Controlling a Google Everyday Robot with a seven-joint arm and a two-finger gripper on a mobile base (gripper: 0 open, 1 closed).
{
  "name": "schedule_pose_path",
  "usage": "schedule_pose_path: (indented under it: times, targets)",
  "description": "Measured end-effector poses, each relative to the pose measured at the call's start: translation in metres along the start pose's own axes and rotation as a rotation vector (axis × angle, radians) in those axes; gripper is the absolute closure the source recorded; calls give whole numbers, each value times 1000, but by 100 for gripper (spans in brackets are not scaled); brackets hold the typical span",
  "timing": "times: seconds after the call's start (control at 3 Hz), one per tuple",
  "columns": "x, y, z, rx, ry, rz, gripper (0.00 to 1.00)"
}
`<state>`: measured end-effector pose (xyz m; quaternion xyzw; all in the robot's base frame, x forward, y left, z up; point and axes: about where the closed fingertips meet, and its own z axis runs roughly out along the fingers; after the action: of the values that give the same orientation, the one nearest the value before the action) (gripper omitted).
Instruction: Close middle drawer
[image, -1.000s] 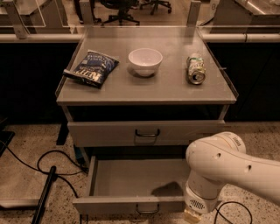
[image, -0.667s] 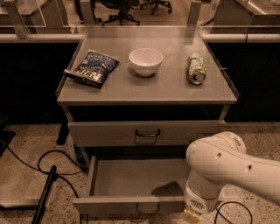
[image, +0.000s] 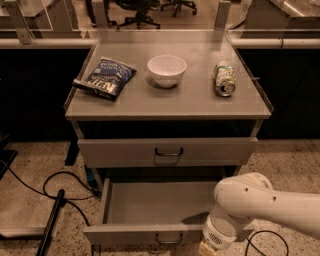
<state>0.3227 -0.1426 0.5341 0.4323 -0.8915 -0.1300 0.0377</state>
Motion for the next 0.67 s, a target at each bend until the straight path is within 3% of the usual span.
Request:
schedule_pose_path:
  times: [0.33, 0.67]
  targets:
    - [-10, -11, 33, -25, -57, 54, 100]
    - [-10, -11, 33, -25, -57, 54, 100]
